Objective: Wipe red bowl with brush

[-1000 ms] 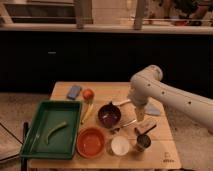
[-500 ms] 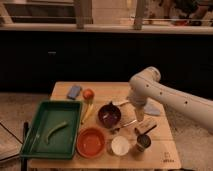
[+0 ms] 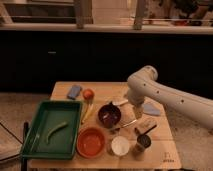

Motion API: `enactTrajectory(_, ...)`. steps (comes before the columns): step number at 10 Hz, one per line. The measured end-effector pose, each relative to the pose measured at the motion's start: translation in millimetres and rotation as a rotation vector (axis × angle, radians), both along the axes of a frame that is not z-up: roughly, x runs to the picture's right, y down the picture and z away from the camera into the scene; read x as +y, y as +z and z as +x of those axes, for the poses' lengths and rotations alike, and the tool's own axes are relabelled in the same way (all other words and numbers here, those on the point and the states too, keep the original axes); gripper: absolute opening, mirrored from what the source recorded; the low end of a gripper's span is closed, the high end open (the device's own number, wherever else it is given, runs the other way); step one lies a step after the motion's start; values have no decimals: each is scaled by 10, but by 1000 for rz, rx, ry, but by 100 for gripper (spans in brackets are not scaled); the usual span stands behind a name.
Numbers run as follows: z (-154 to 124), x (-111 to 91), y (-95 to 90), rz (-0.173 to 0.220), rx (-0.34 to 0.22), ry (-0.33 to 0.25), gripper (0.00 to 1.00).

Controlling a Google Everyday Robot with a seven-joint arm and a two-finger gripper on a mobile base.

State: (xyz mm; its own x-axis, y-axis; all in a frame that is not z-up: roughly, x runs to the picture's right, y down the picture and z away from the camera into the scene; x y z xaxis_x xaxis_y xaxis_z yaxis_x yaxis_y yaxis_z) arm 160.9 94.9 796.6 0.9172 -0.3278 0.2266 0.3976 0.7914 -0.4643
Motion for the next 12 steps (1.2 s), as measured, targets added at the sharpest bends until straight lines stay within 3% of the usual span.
enactTrajectory(2, -74, -159, 145, 35, -28, -83, 80)
enactTrajectory(5, -117, -254, 234, 54, -61, -150, 80)
enactTrajectory(12, -165, -279, 717, -23, -138, -243, 80)
